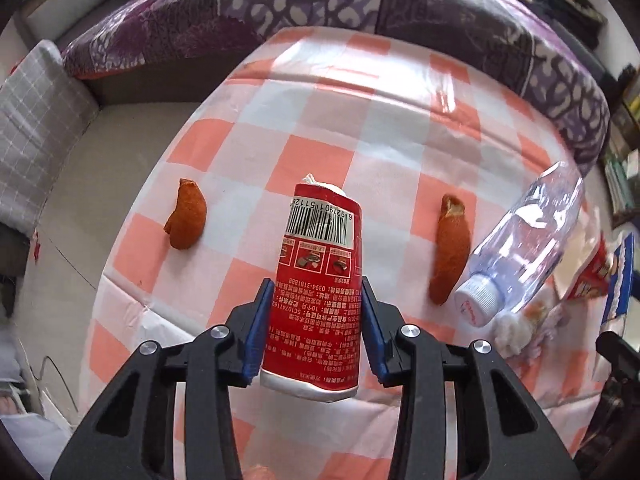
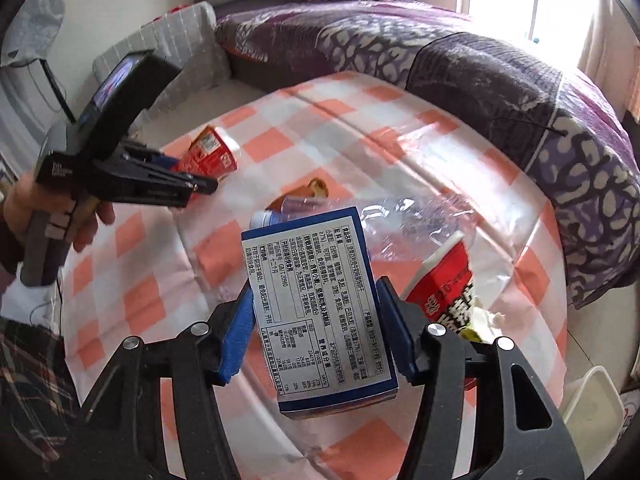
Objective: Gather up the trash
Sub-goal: 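Grasp the blue-and-white box with the right tool while the left tool grasps the red cup, then lift the snack box and red cup and carry both tools toward the white bin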
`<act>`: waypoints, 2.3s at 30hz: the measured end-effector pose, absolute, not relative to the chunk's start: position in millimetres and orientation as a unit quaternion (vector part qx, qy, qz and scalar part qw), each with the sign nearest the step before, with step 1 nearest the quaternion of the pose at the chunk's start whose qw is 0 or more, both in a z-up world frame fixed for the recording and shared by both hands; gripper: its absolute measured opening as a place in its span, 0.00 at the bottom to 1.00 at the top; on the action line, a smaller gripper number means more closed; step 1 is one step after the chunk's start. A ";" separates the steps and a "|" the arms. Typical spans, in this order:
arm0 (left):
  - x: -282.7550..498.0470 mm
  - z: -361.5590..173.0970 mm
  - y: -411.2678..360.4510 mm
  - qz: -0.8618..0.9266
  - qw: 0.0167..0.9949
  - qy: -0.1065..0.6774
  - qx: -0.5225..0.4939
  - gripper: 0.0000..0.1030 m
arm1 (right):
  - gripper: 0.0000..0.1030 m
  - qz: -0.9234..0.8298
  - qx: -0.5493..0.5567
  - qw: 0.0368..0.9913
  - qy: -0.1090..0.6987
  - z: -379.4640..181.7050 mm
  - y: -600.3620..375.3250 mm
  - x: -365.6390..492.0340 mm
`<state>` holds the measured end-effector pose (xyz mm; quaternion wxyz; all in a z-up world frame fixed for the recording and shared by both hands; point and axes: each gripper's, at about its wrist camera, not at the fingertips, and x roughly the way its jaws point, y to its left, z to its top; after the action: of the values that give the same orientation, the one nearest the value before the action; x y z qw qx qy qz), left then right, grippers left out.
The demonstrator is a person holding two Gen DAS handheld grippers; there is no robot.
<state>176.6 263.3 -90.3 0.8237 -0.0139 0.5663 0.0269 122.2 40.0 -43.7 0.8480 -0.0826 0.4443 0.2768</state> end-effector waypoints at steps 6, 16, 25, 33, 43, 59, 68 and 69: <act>167.5 -45.0 246.7 0.069 0.860 0.503 -0.056 0.40 | 0.54 0.211 -0.021 0.890 0.404 -16.5 18.9 135.0; 144.4 0.6 211.4 0.138 0.896 0.417 -0.062 0.40 | 0.54 0.122 0.036 0.923 0.364 1.0 -11.8 137.4; 136.3 6.2 166.8 0.147 0.909 0.387 -0.049 0.40 | 0.54 0.073 0.044 0.932 0.351 3.5 -33.5 133.1; 134.6 11.3 128.7 0.126 0.916 0.378 -0.040 0.40 | 0.55 0.048 0.057 0.934 0.349 8.5 -65.2 127.7; 132.1 12.7 81.5 0.096 0.922 0.375 -0.025 0.40 | 0.55 0.008 0.081 0.933 0.350 11.1 -113.0 120.5; 123.2 6.4 2.2 0.030 0.925 0.380 0.014 0.41 | 0.55 -0.119 0.162 0.907 0.369 6.0 -227.0 107.0; 116.1 2.7 -44.1 -0.016 0.922 0.386 0.027 0.41 | 0.69 -0.219 0.187 0.883 0.371 0.0 -283.5 89.5; 114.8 1.8 -49.4 -0.021 0.922 0.386 0.030 0.41 | 0.73 -0.229 0.188 0.883 0.365 1.2 -289.4 86.3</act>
<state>114.8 -49.4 1.8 0.9218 0.0300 0.3858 -0.0212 86.3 -289.4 1.2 0.8826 0.1878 0.3652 -0.2288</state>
